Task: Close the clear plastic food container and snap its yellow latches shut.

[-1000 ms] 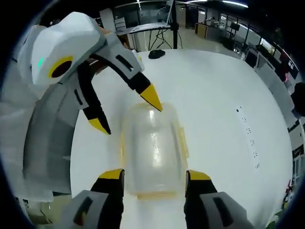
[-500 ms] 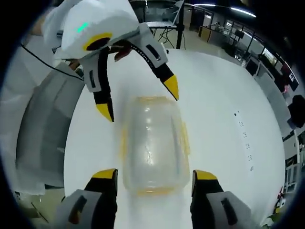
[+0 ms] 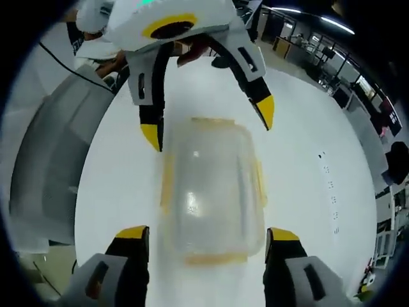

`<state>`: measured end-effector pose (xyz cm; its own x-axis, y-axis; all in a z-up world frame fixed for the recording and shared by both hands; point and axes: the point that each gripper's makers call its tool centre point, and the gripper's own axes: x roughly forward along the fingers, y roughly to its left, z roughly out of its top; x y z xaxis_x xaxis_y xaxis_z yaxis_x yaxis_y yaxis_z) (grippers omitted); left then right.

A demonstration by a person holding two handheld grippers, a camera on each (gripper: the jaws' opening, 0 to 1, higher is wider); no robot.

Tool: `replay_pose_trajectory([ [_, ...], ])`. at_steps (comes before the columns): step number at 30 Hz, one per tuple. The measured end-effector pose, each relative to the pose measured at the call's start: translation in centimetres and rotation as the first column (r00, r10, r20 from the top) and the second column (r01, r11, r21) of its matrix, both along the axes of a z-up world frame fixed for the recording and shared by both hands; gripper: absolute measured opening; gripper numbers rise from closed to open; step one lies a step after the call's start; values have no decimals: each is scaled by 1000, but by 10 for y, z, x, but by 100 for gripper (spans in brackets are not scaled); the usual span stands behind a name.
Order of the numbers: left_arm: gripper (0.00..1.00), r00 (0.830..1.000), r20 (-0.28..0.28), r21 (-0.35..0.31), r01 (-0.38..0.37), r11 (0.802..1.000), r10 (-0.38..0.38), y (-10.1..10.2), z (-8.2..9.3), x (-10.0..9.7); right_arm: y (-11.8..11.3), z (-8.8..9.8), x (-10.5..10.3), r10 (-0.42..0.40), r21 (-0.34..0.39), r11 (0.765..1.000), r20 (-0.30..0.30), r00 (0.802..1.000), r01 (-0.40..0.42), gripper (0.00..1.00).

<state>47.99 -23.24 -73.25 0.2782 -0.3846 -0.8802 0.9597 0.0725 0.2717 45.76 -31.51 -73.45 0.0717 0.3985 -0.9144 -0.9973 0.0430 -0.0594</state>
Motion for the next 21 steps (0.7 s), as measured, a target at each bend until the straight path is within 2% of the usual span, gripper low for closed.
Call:
replay_pose_trajectory([
  [12, 81, 999, -28, 58, 32, 998, -30, 3, -18, 1, -1, -12, 7, 11, -35, 999, 46, 999, -9, 73],
  [16, 76, 999, -34, 85, 45, 995, -42, 5, -23, 2, -1, -13, 9, 6, -35, 999, 41, 999, -4, 72],
  [21, 75, 998, -41, 95, 50, 994, -46, 4, -28, 1, -2, -13, 11, 14, -34, 999, 49, 999, -12, 70],
])
